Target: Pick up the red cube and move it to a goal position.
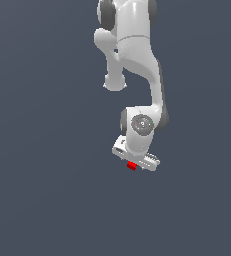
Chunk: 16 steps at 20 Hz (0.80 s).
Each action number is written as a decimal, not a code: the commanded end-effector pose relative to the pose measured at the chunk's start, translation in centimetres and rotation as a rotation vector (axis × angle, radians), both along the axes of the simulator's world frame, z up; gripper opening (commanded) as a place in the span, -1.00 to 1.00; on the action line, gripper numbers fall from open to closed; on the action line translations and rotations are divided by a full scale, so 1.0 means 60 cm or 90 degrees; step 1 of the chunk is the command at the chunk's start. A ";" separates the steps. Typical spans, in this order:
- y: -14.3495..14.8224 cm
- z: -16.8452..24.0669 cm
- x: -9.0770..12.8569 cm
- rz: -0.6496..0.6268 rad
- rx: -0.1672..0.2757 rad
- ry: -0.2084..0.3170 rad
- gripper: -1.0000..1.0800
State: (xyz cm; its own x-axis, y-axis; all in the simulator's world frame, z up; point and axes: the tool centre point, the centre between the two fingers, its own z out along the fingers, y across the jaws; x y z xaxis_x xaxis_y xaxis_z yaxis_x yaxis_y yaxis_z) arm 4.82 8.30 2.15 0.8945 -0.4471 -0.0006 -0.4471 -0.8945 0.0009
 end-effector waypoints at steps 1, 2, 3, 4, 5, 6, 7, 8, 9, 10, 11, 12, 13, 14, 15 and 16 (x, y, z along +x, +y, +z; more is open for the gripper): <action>0.003 -0.005 0.004 -0.007 0.000 0.000 0.92; 0.003 -0.006 0.004 -0.008 0.000 0.000 0.92; 0.003 -0.006 0.005 -0.008 0.000 0.000 0.92; 0.003 -0.005 0.005 -0.008 0.000 0.000 0.92; 0.002 -0.004 0.004 -0.006 0.000 -0.001 0.92; 0.001 -0.003 0.004 -0.005 0.000 -0.001 0.92; 0.001 -0.003 0.004 -0.005 0.000 -0.001 0.92; 0.001 -0.003 0.004 -0.005 0.000 -0.001 -1.00; 0.001 -0.003 0.004 -0.005 0.000 -0.001 -1.00; 0.001 -0.003 0.004 -0.005 0.000 -0.001 -1.00; 0.001 -0.003 0.004 -0.005 0.000 -0.001 -1.00; 0.001 -0.003 0.004 -0.005 0.000 -0.001 -1.00; 0.001 -0.003 0.004 -0.005 0.000 -0.001 -1.00; 0.001 -0.003 0.004 -0.005 0.000 -0.001 -1.00; 0.001 -0.003 0.004 -0.005 0.000 -0.001 -1.00; 0.001 -0.003 0.004 -0.005 0.000 -0.001 -1.00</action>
State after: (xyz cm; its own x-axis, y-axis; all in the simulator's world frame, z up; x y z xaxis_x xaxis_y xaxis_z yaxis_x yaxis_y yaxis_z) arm 5.04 8.36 1.97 0.8909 -0.4542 -0.0004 -0.4542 -0.8909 0.0003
